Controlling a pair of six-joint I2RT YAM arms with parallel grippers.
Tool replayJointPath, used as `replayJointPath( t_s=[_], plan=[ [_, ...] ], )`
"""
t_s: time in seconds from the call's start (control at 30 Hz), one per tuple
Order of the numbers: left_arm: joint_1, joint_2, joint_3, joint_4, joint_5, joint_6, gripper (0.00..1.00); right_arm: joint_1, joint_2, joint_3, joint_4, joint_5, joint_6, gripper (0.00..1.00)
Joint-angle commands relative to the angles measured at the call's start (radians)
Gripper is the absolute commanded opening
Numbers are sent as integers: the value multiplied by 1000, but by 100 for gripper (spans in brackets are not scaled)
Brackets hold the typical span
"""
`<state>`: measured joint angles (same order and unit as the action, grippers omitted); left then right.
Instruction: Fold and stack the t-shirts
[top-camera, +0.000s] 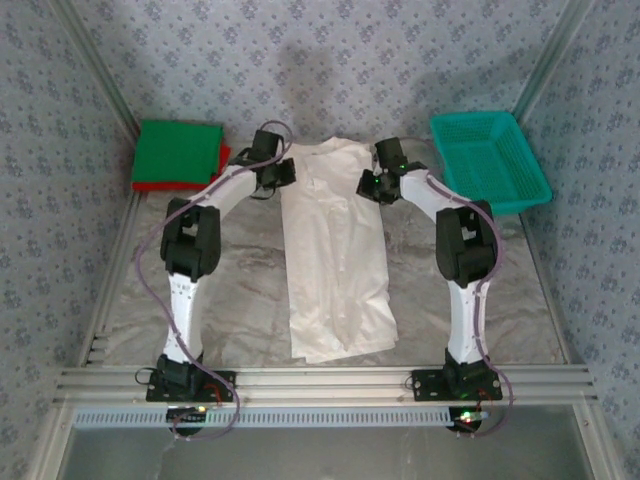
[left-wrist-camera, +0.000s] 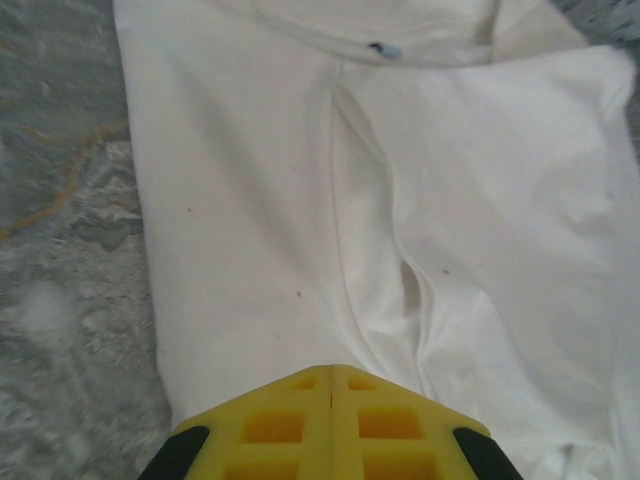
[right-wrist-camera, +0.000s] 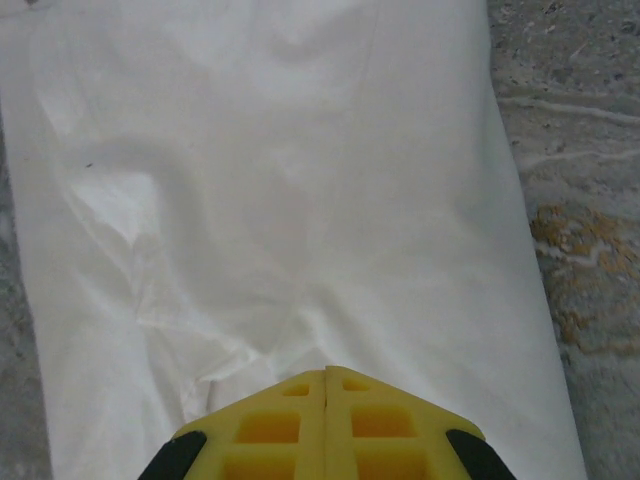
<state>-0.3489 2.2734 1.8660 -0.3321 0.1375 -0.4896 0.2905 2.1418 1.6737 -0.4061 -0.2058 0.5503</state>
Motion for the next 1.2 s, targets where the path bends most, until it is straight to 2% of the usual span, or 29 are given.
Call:
replayJointPath(
  t_s=[0.0,0.17,0.3,0.4,0.53,0.6,0.7,0.8,0.87,1.0,1.07,1.13,1.17],
  plan=[
    [8,78,77,-23,39,-63,0,-16,82,41,3,9,16,0],
    [14,204,219,-54,70,-134,0,-19,172,126,3,-20,49,0],
    [19,331,386,-109,87,-155,0,-22,187,95,64,3,142,0],
    [23,451,572,-176,108,-155,0,-27,204,83,122,3,207,0],
    [38,617,866,-271,136,-173,0,-29,269,169,107,-23,243,0],
    [48,651,925,-277,150,-191,0,-31,299,215,91,-24,249,0],
    [67,644,925,-234,146,-190,0,-36,323,265,73,-39,260,0],
    [95,604,926,-250,164,-178,2,-37,301,279,55,-63,259,0],
    [103,547,926,-299,172,-138,14,-37,253,271,41,-79,248,0],
    [100,337,853,-376,156,-37,21,-23,101,231,21,-109,207,6],
    [99,171,691,-305,162,-26,26,-11,16,204,-2,-124,177,10],
    [99,-55,375,-126,166,-46,29,3,-94,122,7,-124,149,15],
    [100,-158,235,-37,163,-66,34,8,-146,72,16,-124,140,17]
  ],
)
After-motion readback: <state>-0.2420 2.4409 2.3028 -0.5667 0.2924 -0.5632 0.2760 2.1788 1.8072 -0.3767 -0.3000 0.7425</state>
